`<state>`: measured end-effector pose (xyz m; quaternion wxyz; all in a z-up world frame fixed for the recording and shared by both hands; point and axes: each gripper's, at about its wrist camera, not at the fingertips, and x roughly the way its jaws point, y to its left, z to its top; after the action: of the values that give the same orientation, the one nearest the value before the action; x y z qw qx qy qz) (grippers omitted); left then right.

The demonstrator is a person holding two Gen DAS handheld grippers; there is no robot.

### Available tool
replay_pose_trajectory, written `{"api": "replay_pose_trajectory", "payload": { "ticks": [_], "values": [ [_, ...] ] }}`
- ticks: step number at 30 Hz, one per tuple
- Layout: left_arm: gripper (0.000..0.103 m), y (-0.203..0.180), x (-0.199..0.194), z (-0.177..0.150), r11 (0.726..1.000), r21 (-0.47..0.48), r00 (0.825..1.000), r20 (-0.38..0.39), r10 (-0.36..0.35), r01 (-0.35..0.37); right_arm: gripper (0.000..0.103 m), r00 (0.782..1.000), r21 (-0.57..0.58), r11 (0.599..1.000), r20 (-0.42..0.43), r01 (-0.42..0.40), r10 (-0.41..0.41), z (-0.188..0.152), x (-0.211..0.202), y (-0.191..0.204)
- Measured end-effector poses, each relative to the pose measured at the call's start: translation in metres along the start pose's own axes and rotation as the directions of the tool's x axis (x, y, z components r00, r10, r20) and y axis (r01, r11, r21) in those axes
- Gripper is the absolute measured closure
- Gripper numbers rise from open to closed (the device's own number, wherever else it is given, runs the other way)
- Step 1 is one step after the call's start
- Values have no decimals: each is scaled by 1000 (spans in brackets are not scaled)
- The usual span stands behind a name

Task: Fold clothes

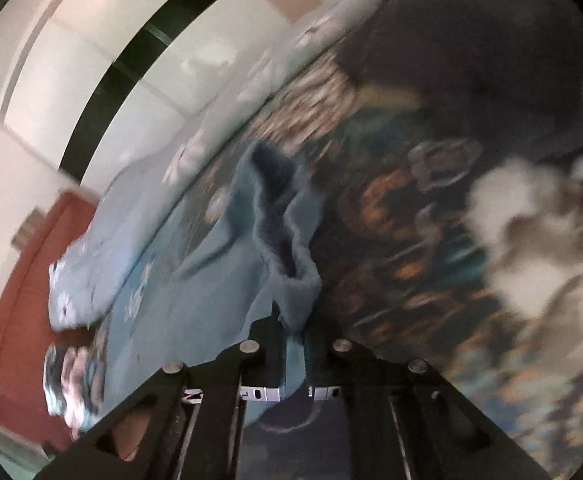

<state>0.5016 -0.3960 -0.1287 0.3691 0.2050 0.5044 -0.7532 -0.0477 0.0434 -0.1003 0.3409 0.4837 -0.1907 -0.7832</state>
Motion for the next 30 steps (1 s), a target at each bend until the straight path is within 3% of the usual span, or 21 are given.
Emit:
{"api": "replay_pose_trajectory", "payload": {
  "ticks": [5, 7, 10, 15, 17, 19, 22, 25, 28, 30],
  "values": [
    [101, 3, -6, 8, 999, -31, 999, 44, 12, -11, 96, 998, 23, 998, -18, 61, -61, 3, -4, -15],
    [99, 0, -3, 11, 998, -14, 997, 41, 58, -57, 96, 998, 38, 997, 1, 61, -61, 6, -5, -18],
    [82, 0, 10, 10, 987, 0, 987, -14, 160, -160, 96, 998, 57, 996, 24, 64, -65, 11, -6, -23],
    [80, 9, 26, 6, 992, -68, 993, -48, 104, -107, 96, 996, 52, 994, -3, 91, -91, 9, 2, -25],
    [85, 7, 27, 9, 994, -75, 996, -32, 79, -81, 96, 996, 57, 994, -10, 92, -91, 7, 2, -26],
    [99, 6, 30, 13, 995, -76, 998, -19, 66, -67, 96, 996, 65, 994, -15, 85, -84, 7, 0, -26],
    [99, -9, 31, 32, 996, -64, 998, 3, 67, -66, 96, 997, 44, 996, -10, 73, -73, 10, -4, -17],
    [99, -34, 12, 58, 1000, -27, 997, 74, 15, -13, 96, 1000, 17, 999, 5, 29, -29, 18, -15, 0],
    [99, -58, -30, 72, 996, 67, 980, 190, -64, 52, 96, 999, -29, 999, 42, -24, 25, 20, -36, 14],
    [99, -59, -45, 70, 992, 110, 974, 210, -80, 58, 96, 997, -67, 997, 62, -43, 47, 18, -48, 20]
  ]
}}
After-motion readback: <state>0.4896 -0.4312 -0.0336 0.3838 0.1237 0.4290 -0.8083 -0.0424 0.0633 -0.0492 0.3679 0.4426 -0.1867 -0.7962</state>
